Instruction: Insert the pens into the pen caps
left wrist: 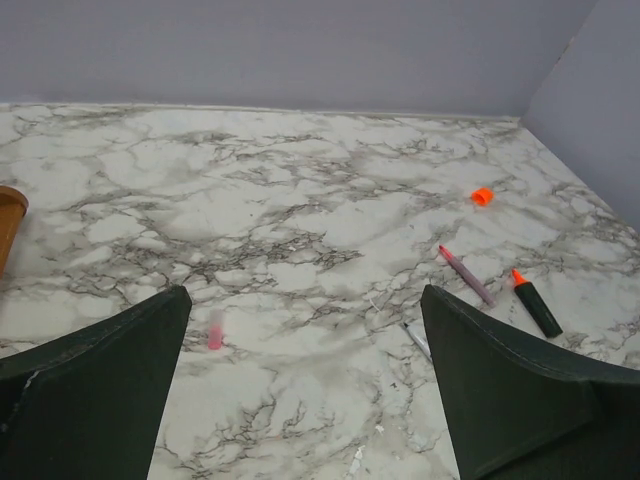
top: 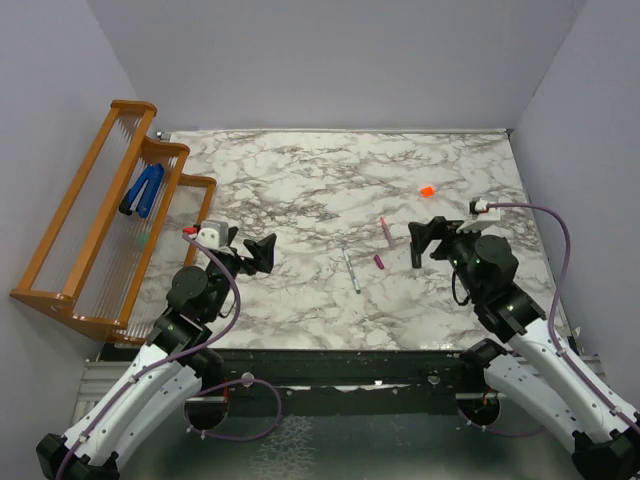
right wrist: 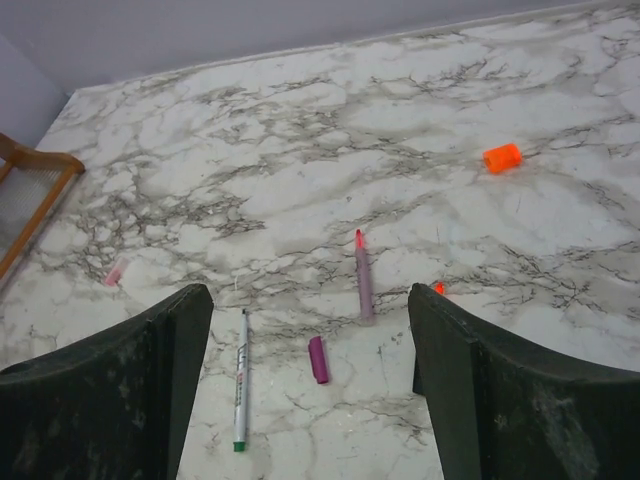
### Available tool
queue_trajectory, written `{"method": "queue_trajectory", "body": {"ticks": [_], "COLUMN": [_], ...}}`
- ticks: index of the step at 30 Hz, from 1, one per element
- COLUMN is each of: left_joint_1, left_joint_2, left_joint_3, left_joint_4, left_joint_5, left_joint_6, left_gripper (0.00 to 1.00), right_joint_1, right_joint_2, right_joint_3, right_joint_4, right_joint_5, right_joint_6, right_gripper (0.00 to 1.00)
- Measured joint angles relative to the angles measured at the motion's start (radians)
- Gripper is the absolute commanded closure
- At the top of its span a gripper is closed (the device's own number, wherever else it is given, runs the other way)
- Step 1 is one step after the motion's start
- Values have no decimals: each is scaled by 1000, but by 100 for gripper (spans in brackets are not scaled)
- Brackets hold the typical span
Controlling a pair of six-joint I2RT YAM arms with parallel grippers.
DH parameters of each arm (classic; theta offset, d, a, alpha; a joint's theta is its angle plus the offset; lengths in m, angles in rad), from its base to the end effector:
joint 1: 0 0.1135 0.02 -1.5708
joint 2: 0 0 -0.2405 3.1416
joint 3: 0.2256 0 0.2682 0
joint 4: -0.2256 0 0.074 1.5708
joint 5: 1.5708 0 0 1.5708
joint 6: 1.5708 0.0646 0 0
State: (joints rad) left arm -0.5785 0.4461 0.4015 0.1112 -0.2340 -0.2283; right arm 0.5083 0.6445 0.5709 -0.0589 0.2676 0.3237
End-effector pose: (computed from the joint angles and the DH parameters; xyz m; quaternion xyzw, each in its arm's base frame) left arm 0.1785 -0.0987 0.2747 0.0343 0.6830 -0.2114 0.6984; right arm 0.2075 0.0960 0.2806 0.0188 0.7506 0.1720 0.6377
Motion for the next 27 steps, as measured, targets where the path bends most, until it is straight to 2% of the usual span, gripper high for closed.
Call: {"method": "queue_trajectory", "body": {"ticks": [14, 19, 21, 24, 27], "left_joint_1": [0, 0, -2, -2, 23], "left_joint_2": [-5, 9, 48, 188, 346], "left_joint_3": [0, 4, 24, 104, 192], "left_joint_4": [-25, -42, -61, -108, -145], "left_joint_5": [-23, -74, -105, -147, -142], "left_joint_6": [0, -16, -23, -25, -25], "left_gripper": [1, 1, 1, 1, 9], "right_joint_1": [0, 0, 0, 0, 0], "right_joint_2": [-55, -52, -52, -52, -49], "right_joint_3": [0, 0, 0, 0, 0], "right_joint_4": [-4, -18, -21, -20, -20], "right_joint_5": [0, -3, -9, -23, -38], "right_joint_6": [1, 1, 1, 2, 6], "right_gripper": [11, 11, 11, 11, 11]}}
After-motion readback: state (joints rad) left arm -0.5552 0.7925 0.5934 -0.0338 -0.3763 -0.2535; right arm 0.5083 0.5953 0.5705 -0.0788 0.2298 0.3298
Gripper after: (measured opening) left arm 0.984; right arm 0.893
